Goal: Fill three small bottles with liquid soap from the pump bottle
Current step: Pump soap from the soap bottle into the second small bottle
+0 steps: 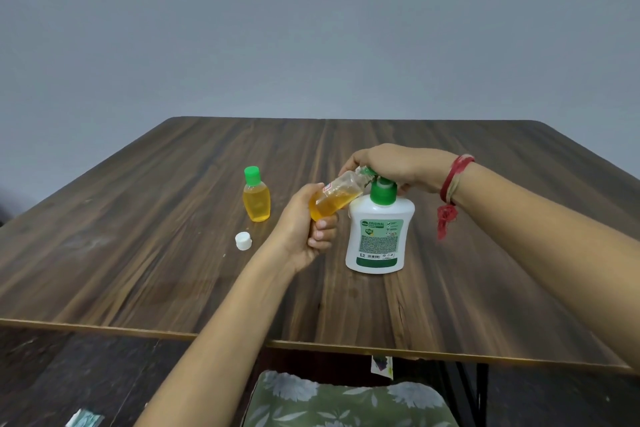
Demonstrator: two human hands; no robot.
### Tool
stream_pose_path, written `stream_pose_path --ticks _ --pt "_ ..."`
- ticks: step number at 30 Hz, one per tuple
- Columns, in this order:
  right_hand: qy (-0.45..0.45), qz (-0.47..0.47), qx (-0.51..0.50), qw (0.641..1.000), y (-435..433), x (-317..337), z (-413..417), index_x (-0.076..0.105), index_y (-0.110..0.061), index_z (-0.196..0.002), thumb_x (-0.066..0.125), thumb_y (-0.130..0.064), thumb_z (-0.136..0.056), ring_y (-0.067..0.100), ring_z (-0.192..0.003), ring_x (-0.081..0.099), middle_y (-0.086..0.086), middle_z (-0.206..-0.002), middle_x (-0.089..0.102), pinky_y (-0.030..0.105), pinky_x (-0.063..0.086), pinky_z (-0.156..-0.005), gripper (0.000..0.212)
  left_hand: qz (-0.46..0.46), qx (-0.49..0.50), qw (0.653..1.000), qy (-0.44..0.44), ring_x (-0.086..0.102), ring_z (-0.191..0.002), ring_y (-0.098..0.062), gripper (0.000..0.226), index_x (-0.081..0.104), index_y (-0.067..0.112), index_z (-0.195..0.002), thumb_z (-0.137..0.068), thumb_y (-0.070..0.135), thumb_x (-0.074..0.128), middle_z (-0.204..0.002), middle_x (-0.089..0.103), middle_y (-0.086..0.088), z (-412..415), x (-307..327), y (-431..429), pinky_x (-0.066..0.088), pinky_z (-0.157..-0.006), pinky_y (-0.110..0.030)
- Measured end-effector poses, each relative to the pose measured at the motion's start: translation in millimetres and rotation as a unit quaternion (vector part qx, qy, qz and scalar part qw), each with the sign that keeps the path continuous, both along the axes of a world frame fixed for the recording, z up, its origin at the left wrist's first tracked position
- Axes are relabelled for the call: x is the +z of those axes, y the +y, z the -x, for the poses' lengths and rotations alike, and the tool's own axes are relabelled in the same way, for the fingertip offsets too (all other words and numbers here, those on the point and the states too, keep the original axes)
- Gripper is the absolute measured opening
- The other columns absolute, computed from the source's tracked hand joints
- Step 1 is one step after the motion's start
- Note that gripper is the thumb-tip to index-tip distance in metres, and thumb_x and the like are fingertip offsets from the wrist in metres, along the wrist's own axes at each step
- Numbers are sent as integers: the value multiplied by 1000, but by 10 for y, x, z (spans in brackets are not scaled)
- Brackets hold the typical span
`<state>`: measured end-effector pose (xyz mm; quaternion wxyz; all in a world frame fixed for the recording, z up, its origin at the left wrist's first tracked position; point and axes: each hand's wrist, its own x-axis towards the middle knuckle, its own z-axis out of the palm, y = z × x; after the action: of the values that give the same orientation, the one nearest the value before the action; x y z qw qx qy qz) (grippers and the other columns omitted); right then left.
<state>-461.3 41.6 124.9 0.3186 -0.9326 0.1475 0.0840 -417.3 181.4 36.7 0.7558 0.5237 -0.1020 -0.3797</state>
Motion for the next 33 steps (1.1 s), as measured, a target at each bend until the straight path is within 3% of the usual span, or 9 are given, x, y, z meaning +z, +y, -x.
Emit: stream_pose_path --ticks 11,16,21,25,30,33 --pt "12 18 3 1000 20 -1 2 57 -35 -80 33 -18 -95 17 -80 49 -5 -76 61 39 38 -82 33 -6 5 1000 -7 25 -28 -5 37 42 15 -66 -96 33 31 -38 29 4 8 -26 -13 14 -28 -13" --pt "11 27 1 1000 31 58 16 56 -35 -92 29 -18 -97 13 -71 48 -6 -76 60 41 37 -85 32 1 1 1000 -11 24 -29 -5 36 45 14 -68 -96 32 30 -39 30 4 30 -21 -30 13 -28 -13" --pt "14 35 19 999 53 14 59 60 -32 -87 32 -13 -95 21 -84 49 2 -87 61 39 38 -80 34 -5 2 1000 -5 25 -28 -4 37 43 15 -67 -96 33 30 -38 29 4 38 -37 -13 13 -28 -13" --pt "7 26 2 1000 42 63 29 58 -33 -88 29 -18 -97 11 -68 46 -6 -73 59 38 35 -80 34 -3 1 1000 -11 25 -28 -4 35 46 13 -71 -96 32 30 -38 29 4 37 -15 -22 13 -29 -12" --pt "11 25 12 1000 52 6 48 57 -34 -79 31 -15 -96 19 -79 49 0 -82 60 37 38 -78 37 -6 -1 1000 -3 25 -28 -4 36 43 14 -69 -96 33 30 -38 30 4 31 -46 -15 14 -28 -12" --pt "9 28 10 1000 47 54 48 56 -34 -79 30 -15 -96 13 -69 47 -4 -75 59 36 35 -77 37 -2 -3 1000 -4 25 -27 -4 34 45 13 -72 -96 32 29 -38 30 4 42 -32 -21 14 -27 -12"
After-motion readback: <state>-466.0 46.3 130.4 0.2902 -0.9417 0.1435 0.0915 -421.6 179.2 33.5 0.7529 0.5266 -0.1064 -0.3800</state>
